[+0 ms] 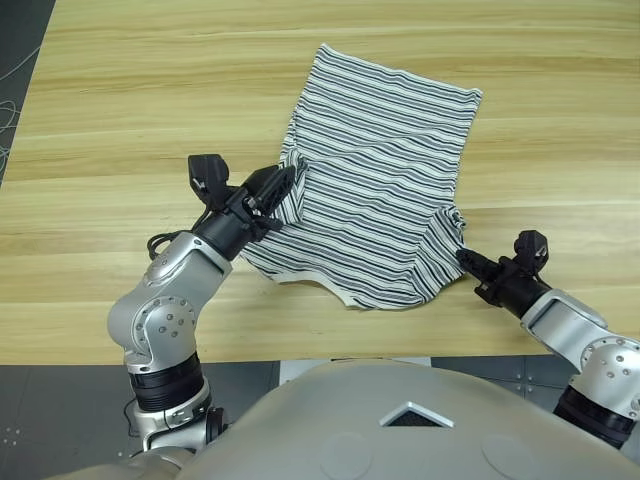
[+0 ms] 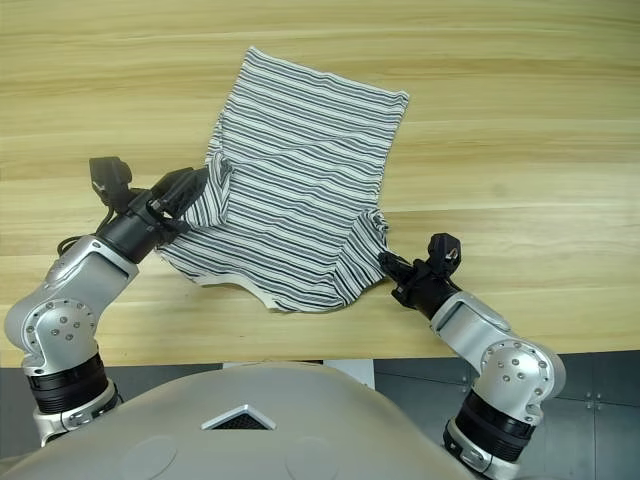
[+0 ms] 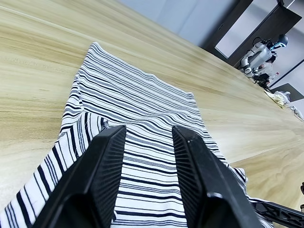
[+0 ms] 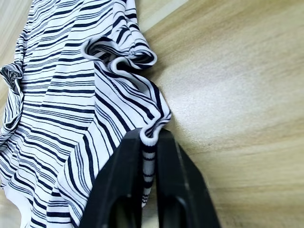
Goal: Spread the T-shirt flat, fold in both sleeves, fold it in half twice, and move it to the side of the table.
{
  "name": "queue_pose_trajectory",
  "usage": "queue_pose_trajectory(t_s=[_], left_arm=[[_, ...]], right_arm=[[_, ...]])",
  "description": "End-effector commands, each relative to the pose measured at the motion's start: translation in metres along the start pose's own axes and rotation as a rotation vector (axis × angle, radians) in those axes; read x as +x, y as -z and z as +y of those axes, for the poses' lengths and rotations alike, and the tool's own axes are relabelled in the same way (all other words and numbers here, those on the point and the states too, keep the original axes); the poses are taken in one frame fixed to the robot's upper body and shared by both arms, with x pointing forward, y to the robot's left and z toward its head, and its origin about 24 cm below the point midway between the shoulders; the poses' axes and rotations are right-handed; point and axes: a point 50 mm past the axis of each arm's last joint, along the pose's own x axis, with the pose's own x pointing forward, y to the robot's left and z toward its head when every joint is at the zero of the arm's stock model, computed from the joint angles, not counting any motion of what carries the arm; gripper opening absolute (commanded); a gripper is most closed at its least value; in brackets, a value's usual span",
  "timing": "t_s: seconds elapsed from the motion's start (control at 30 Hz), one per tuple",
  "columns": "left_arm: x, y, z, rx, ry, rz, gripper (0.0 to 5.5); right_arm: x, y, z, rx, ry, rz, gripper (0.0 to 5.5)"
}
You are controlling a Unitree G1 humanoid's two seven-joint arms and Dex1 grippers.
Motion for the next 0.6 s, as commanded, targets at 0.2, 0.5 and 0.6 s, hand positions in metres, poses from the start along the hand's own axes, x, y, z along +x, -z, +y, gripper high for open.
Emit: queue_pose_trajectory(t_s=[0.2,0.5,0.6], left_arm=[[0.003,-0.004,0.003,0.016,-0.006,-0.014,1.83],[0.004,-0.006,0.004,0.021,-0.007,-0.02,1.83],[0.005,-0.006,0.004,0.022,-0.006,-0.021,1.83]], right_arm=[[0.0,0.004,-0.02,0.007,0.131,0.046,0.15],[-0.01,-0.08,-0.046,-0.137,0.271,-0.208,0.15],[-0.011,-0.096,-0.045,-0.165,0.27,-0.254,0.15]])
